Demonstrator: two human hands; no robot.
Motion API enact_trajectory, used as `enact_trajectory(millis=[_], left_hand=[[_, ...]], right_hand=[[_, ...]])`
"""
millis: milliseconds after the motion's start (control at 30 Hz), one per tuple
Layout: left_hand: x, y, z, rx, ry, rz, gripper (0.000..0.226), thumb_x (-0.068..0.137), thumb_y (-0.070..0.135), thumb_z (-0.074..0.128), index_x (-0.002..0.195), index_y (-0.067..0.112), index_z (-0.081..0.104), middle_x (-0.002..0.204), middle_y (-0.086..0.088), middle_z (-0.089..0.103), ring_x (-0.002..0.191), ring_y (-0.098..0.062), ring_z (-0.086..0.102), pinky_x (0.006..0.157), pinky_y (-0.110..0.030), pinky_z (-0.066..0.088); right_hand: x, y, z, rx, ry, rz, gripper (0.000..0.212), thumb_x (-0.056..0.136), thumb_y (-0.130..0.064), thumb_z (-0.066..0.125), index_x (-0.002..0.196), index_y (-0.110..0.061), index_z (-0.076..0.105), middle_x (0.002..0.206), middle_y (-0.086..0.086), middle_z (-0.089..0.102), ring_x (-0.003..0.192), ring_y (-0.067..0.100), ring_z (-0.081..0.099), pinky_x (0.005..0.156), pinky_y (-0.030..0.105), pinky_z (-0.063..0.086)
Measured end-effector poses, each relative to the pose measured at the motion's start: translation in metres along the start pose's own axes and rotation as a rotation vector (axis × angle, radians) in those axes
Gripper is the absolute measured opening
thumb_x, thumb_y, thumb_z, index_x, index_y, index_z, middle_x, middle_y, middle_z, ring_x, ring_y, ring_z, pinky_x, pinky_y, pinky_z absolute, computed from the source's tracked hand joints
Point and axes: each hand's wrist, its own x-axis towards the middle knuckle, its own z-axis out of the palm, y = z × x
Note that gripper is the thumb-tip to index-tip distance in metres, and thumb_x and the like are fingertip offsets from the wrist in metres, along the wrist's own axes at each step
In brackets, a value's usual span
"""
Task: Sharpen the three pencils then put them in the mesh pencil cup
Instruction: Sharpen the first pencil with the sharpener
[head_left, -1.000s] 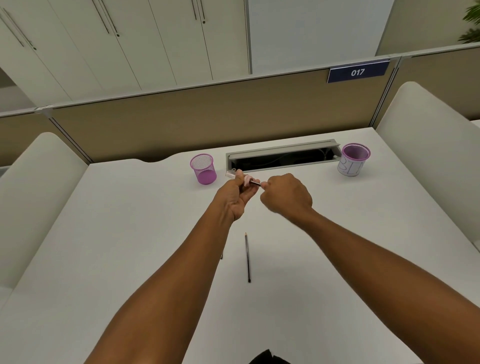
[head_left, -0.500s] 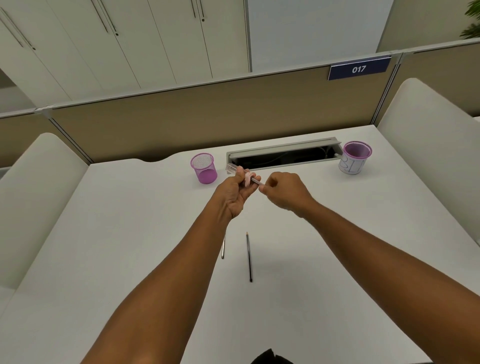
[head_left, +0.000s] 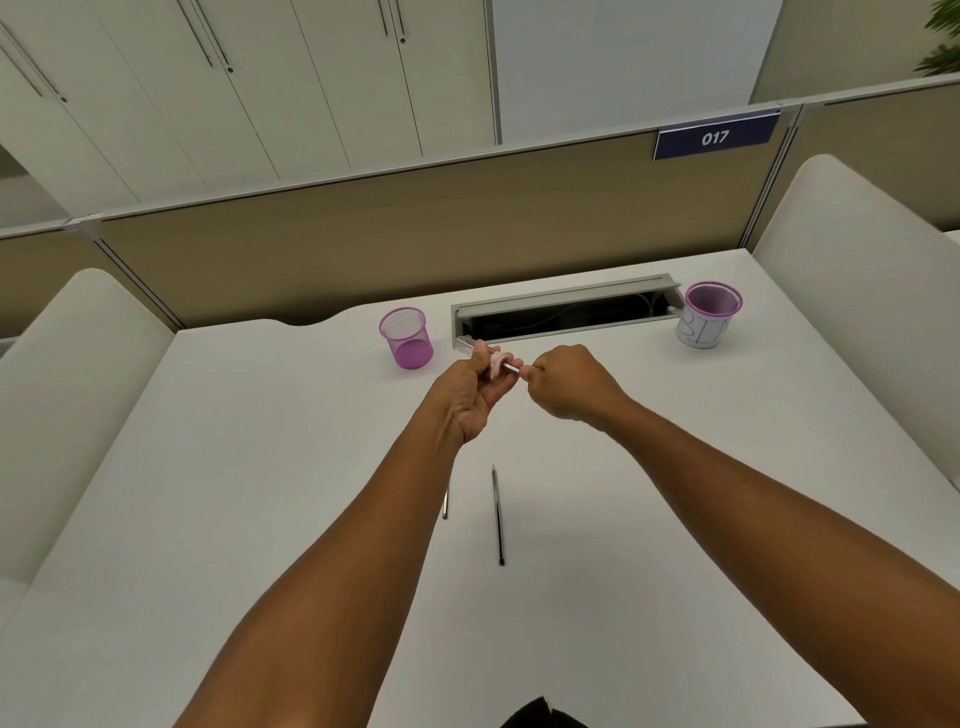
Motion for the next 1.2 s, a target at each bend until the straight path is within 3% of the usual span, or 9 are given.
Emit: enact_trajectory(millis=[200, 367, 500, 700, 867, 1067, 1200], left_hand=[[0.001, 0.003, 0.0, -0.047, 0.061, 0.026, 0.031, 0.099, 0.024, 0.051, 0.116, -0.002, 0.053, 0.091, -0.018, 0.065, 0.083, -0.028, 0.068, 0.084, -0.039, 0.055], [0.004, 0.007, -0.008, -0.103, 0.1, 0.037, 0.022, 0.098, 0.022, 0.052, 0.104, 0.0, 0.051, 0.089, -0.017, 0.065, 0.088, -0.031, 0.067, 0.092, -0.042, 0.052], [0.002, 0.005, -0.006, -0.087, 0.079, 0.018, 0.019, 0.098, 0.022, 0.053, 0.098, 0.003, 0.055, 0.087, -0.017, 0.066, 0.081, -0.029, 0.069, 0.083, -0.039, 0.055], [0.004, 0.003, -0.009, -0.087, 0.063, -0.005, 0.032, 0.097, 0.023, 0.054, 0.12, 0.001, 0.052, 0.094, -0.019, 0.068, 0.086, -0.031, 0.07, 0.075, -0.038, 0.057], [0.006, 0.003, -0.008, -0.092, 0.062, -0.01, 0.026, 0.098, 0.023, 0.054, 0.112, 0.001, 0.055, 0.093, -0.019, 0.068, 0.084, -0.031, 0.07, 0.074, -0.039, 0.057], [0.01, 0.004, -0.011, -0.157, 0.07, -0.02, 0.021, 0.097, 0.023, 0.054, 0.097, 0.002, 0.055, 0.092, -0.019, 0.066, 0.085, -0.031, 0.069, 0.089, -0.041, 0.054], [0.016, 0.007, -0.017, -0.196, 0.089, -0.015, 0.021, 0.097, 0.023, 0.054, 0.096, 0.002, 0.055, 0.092, -0.019, 0.066, 0.093, -0.033, 0.067, 0.096, -0.042, 0.051]], right_hand=[[-0.001, 0.007, 0.015, -0.02, 0.087, -0.084, 0.029, 0.1, -0.029, 0.046, 0.082, -0.011, 0.058, 0.067, 0.002, 0.052, 0.056, 0.012, 0.044, 0.049, 0.023, 0.029], [-0.003, 0.016, 0.016, 0.024, 0.111, -0.109, 0.033, 0.101, -0.032, 0.044, 0.08, -0.012, 0.059, 0.068, 0.001, 0.054, 0.058, 0.014, 0.047, 0.05, 0.024, 0.03], [-0.002, 0.017, 0.019, 0.057, 0.112, -0.122, 0.03, 0.1, -0.032, 0.046, 0.087, -0.01, 0.061, 0.072, 0.003, 0.056, 0.061, 0.015, 0.049, 0.051, 0.023, 0.032], [-0.002, 0.022, 0.023, 0.108, 0.138, -0.128, 0.026, 0.097, -0.034, 0.053, 0.099, -0.01, 0.063, 0.079, 0.002, 0.059, 0.067, 0.014, 0.052, 0.061, 0.025, 0.039], [0.0, 0.024, 0.026, 0.111, 0.166, -0.139, 0.027, 0.095, -0.035, 0.056, 0.104, -0.01, 0.062, 0.088, 0.004, 0.062, 0.077, 0.017, 0.057, 0.068, 0.027, 0.044], [0.002, 0.033, 0.033, 0.158, 0.181, -0.151, 0.024, 0.095, -0.033, 0.056, 0.099, -0.011, 0.063, 0.09, 0.005, 0.065, 0.081, 0.021, 0.059, 0.07, 0.033, 0.05], [0.007, 0.042, 0.041, 0.168, 0.169, -0.126, 0.019, 0.095, -0.027, 0.055, 0.098, -0.01, 0.063, 0.094, 0.005, 0.061, 0.082, 0.019, 0.056, 0.068, 0.029, 0.043]])
